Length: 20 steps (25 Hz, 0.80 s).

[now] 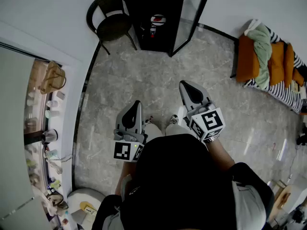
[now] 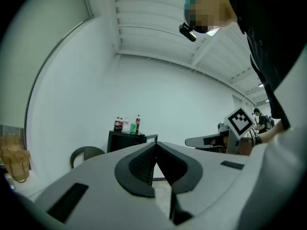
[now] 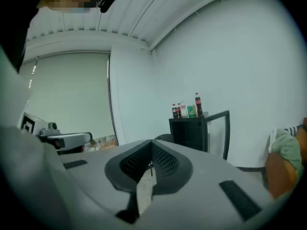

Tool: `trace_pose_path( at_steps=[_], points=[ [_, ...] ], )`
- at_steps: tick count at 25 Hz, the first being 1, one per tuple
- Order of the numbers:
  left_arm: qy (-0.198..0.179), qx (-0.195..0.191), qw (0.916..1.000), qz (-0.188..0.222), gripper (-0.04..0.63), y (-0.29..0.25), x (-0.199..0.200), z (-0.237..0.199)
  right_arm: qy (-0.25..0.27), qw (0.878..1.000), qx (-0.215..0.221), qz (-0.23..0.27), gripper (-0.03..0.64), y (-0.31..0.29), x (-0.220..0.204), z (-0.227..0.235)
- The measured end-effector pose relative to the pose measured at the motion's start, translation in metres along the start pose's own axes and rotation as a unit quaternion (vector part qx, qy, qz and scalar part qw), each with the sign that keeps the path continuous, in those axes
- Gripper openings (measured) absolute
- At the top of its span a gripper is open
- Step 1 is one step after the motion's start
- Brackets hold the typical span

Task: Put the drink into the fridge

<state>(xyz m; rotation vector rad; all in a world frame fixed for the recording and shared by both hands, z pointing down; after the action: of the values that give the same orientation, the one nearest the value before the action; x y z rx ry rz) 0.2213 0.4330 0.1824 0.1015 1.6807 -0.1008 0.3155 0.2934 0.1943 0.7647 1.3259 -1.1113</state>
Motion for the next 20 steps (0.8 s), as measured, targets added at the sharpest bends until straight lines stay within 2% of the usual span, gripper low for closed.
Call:
trace_pose_path(
  at_steps=[4, 8, 15, 20],
  points=[
    [0.003, -0.032, 0.9995, -0.006, 0.009, 0.014, -0.001, 0.016, 0.000, 1.000, -0.019, -0.001, 0.014, 0.032, -0.001, -0.021],
    [-0.028, -0.065, 0.9975, 0.011, 0.009, 0.025, 0.017, 0.025, -0.026, 0.999, -0.035, -0.005, 0.014, 0.046, -0.007, -0.033],
    [0.002, -0.043, 0.9989, -0.021, 0.009, 0.057, -0.008, 0.014, -0.036, 0.999, -0.025, -0.007, 0.014, 0.048, -0.016, -0.067],
    [-0.001, -0.043, 0.9990, -0.015, 0.009, 0.048, -0.006, 0.025, -0.028, 0.999, -0.027, 0.003, 0.014, 0.051, -0.011, -0.055]
  ],
)
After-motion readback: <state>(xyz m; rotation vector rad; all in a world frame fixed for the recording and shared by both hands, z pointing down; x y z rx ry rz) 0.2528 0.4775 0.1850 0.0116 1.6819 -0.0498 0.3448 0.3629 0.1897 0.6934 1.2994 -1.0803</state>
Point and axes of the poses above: the fingertips, and each gripper's own axes: y backward along the fingers, z to its right, x out of its top, the point moved 1 cm from there along y, backward along the fingers
